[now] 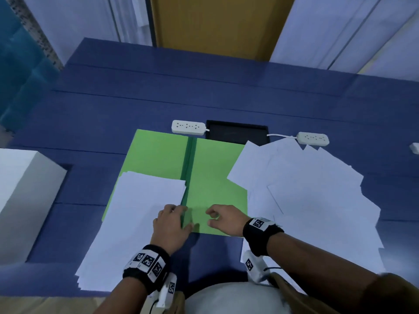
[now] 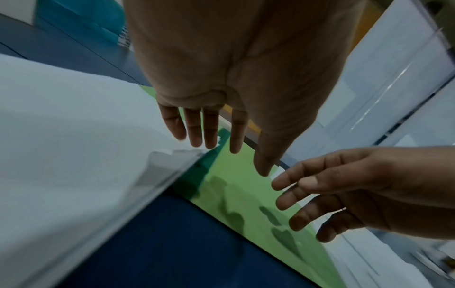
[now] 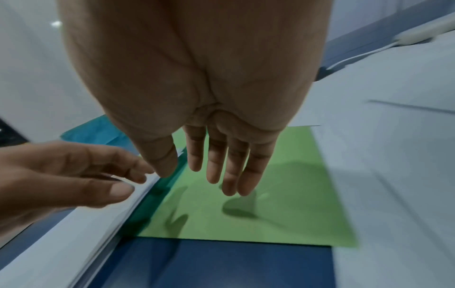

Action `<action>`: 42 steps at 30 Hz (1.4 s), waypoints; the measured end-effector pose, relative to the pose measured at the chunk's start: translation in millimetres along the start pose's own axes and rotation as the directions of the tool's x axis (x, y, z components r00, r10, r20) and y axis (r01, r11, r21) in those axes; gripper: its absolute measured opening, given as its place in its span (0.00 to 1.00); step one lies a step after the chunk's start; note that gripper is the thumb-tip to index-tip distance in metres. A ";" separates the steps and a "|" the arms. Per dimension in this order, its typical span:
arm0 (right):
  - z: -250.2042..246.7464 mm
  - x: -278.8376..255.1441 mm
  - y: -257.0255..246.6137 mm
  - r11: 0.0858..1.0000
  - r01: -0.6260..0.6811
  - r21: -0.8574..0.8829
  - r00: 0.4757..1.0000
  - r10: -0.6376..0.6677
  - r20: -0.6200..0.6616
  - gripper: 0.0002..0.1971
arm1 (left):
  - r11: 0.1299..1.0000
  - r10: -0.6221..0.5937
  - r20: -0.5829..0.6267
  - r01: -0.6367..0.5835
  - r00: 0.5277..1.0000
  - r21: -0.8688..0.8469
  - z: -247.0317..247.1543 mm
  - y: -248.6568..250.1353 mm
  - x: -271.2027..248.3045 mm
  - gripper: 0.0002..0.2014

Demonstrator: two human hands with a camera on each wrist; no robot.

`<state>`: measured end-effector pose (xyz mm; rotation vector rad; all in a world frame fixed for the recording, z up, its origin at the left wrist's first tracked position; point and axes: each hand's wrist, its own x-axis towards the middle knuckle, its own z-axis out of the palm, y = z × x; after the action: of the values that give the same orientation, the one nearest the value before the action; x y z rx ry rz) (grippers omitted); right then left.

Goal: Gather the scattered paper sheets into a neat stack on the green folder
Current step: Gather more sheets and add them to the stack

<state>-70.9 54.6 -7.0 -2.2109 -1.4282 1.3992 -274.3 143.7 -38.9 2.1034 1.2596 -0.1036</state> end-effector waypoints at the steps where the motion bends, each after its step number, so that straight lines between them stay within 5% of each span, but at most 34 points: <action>1: -4.4 -7.4 13.7 1.000 -0.020 0.017 1.000 0.020 -0.018 0.22 | 0.999 0.034 0.031 -0.034 0.999 -0.021 5.4 7.6 -0.6 0.27; 6: -25.7 -51.7 87.3 0.977 -0.125 0.175 0.975 0.154 -0.160 0.16 | 0.973 0.218 0.186 -0.198 0.958 -0.117 31.4 46.8 -3.0 0.23; 11: -50.5 -104.0 165.8 0.869 -0.202 0.452 0.897 0.349 -0.272 0.10 | 0.944 0.329 0.309 -0.307 0.892 -0.119 54.6 96.6 0.7 0.23; 15: -68.0 -139.9 230.7 0.808 -0.233 0.541 0.829 0.456 -0.324 0.09 | 0.921 0.385 0.409 -0.376 0.827 -0.105 75.2 144.3 7.6 0.28; 19: -80.2 -163.6 283.6 0.789 -0.260 0.557 0.789 0.507 -0.348 0.10 | 0.916 0.387 0.441 -0.393 0.810 -0.083 101.3 197.8 15.7 0.33; 23: -79.7 -172.6 323.0 0.774 -0.250 0.582 0.830 0.481 -0.283 0.13 | 0.937 0.330 0.395 -0.347 0.857 -0.030 140.2 249.7 24.8 0.43; 28: -72.3 -168.1 349.7 0.764 -0.181 0.619 0.861 0.427 -0.275 0.11 | 0.962 0.107 0.400 -0.196 0.910 0.189 188.3 299.8 29.1 0.55; 31: -75.1 -166.7 358.4 0.724 -0.145 0.674 0.881 0.405 -0.246 0.12 | 0.953 0.010 0.409 -0.132 0.913 0.273 205.5 315.1 30.2 0.46; 35: -79.9 -171.9 365.5 0.682 -0.119 0.722 0.900 0.381 -0.211 0.15 | 0.963 0.123 0.427 -0.211 0.896 0.166 206.3 329.4 25.5 0.29; 37: -86.9 -176.8 364.8 0.719 -0.076 0.690 0.873 0.383 -0.303 0.19 | 0.951 0.202 0.444 -0.284 0.873 0.126 197.9 340.8 21.7 0.27; 39: -97.9 -183.1 363.6 0.821 0.019 0.571 0.775 0.349 -0.527 0.22 | 0.918 0.256 0.472 -0.365 0.844 0.156 188.0 351.5 23.4 0.22; 41: -112.0 -190.5 363.4 0.929 0.068 0.364 0.685 0.221 -0.694 0.26 | 0.871 0.297 0.514 -0.449 0.805 0.200 177.6 360.3 31.5 0.21; 42: -121.1 -194.3 364.8 0.967 0.053 0.249 0.681 0.148 -0.717 0.29 | 0.852 0.318 0.531 -0.483 0.785 0.204 172.5 365.7 35.8 0.21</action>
<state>231.8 -251.2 -27.4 -2.2344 -0.8404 0.5000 84.9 -41.5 -0.7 2.3833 0.4919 -0.6460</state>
